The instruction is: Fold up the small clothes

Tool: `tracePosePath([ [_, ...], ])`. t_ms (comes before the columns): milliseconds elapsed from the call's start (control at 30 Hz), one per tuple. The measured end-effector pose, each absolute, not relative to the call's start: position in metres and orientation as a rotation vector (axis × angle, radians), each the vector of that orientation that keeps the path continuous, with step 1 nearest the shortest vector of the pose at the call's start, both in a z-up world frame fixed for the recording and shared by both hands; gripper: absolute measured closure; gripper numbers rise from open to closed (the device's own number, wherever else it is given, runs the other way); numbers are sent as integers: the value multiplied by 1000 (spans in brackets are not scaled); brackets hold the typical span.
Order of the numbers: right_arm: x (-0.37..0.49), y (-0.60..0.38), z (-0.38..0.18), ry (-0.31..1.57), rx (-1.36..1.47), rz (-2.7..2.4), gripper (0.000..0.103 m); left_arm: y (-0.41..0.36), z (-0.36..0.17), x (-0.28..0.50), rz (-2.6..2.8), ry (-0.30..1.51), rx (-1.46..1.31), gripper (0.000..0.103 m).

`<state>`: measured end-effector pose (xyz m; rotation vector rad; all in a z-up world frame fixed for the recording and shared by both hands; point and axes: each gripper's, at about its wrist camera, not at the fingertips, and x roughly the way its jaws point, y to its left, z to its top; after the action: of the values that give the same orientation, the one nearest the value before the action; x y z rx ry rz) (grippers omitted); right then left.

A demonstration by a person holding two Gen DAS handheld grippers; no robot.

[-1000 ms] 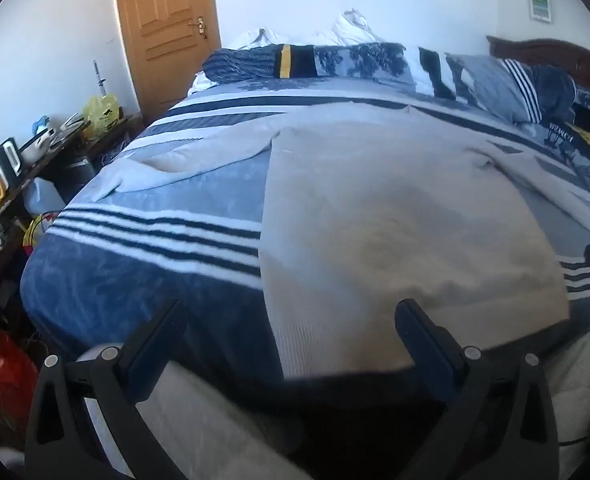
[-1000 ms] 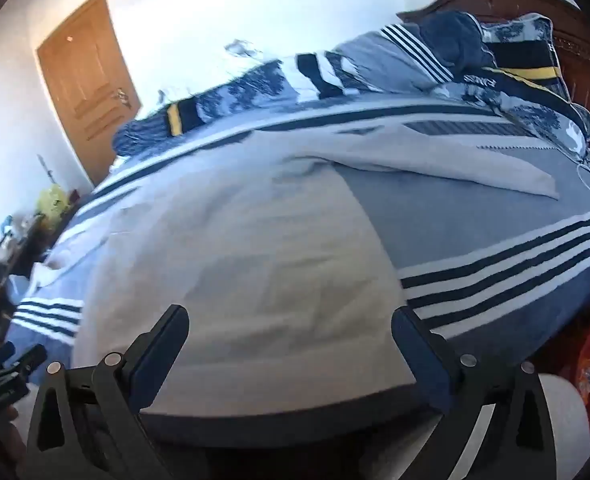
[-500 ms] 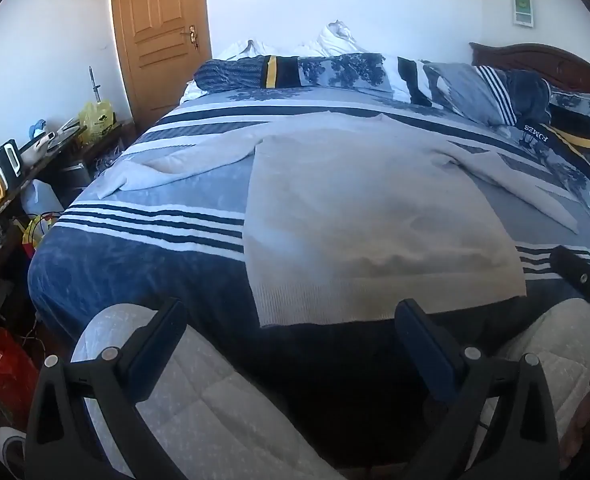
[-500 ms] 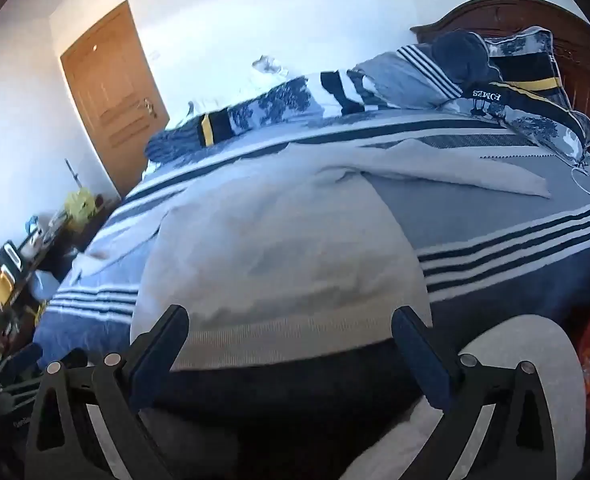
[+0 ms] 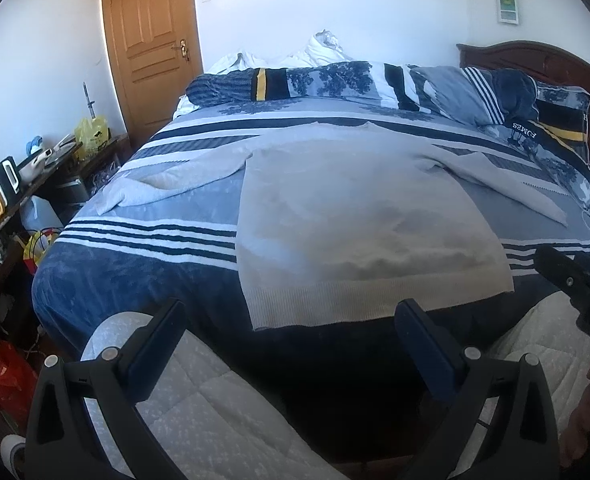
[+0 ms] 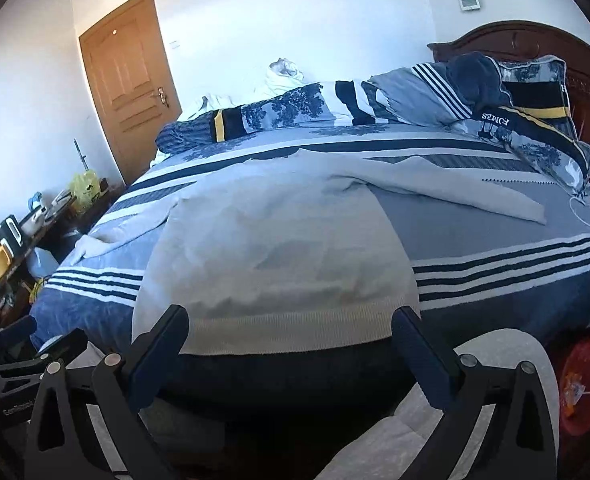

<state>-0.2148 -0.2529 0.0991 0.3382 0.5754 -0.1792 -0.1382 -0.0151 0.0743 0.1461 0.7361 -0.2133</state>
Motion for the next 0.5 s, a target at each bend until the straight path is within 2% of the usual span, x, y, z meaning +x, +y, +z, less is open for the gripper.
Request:
tracePosePath([
  [500,-215,-256,99,578,307,-177,1,-17,73,-139,-216,746,146,0],
])
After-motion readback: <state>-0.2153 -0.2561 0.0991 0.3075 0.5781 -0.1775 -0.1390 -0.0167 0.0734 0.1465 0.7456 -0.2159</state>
